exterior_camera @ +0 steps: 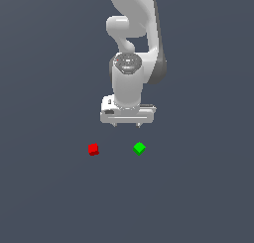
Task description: Stack the red cube on top of the green cube.
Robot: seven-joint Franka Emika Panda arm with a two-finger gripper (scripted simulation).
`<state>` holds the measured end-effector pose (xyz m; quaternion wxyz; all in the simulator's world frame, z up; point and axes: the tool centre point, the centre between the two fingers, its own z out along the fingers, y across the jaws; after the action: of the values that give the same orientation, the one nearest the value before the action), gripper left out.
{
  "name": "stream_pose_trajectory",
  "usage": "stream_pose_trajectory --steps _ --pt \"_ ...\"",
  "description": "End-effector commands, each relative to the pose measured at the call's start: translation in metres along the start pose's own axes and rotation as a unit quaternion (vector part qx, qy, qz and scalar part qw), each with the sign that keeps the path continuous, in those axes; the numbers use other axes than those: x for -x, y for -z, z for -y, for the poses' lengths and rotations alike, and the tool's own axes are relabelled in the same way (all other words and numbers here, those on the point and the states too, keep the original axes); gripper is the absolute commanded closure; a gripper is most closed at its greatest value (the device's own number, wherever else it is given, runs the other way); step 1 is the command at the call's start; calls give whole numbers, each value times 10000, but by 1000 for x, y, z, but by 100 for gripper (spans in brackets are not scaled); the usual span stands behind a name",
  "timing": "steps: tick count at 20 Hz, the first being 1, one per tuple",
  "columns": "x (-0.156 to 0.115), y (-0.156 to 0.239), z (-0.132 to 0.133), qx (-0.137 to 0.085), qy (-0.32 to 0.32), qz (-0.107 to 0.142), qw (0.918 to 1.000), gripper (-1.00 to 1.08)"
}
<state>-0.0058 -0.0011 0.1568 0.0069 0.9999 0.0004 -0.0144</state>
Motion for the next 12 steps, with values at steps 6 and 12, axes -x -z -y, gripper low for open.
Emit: stream_pose_trajectory --steps 6,12 --pt "-1 -3 -5 -1 40 -5 10000 -92" --pt "-4 -13 -25 -5 194 -23 9998 -92"
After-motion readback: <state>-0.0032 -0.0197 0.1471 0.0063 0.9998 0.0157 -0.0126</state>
